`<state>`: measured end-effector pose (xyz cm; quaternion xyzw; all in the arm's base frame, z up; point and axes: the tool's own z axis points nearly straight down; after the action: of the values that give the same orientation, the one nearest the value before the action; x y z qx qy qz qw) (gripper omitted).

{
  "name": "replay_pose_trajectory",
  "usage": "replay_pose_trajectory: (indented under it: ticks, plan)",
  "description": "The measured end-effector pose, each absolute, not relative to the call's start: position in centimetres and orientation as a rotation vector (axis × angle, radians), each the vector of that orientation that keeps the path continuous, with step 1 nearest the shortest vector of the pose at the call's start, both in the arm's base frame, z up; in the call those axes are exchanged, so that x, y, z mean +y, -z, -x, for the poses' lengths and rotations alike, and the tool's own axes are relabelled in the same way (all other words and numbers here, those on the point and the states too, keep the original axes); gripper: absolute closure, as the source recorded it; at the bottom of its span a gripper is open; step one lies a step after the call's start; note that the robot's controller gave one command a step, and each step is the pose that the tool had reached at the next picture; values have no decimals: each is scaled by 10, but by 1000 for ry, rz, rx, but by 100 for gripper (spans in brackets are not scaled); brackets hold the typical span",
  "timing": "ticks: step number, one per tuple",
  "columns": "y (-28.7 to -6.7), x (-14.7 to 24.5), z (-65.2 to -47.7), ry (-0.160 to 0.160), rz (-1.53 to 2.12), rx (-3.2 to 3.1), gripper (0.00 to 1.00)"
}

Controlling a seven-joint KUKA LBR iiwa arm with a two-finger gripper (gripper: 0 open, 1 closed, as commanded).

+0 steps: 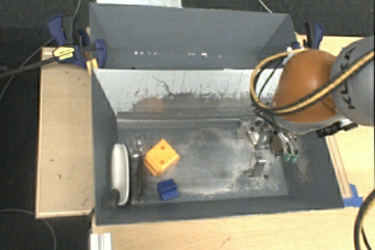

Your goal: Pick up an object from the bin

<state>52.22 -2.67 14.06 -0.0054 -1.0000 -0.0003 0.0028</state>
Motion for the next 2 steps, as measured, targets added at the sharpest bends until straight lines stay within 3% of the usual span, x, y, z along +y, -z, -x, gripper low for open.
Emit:
replay_pose_trajectory:
  ticks: [1, 2]
  plan:
    - [-145, -27, -524, 0, 15, -3144, 0]
    - [-68, -6, -550, 2, -118, -3135, 0]
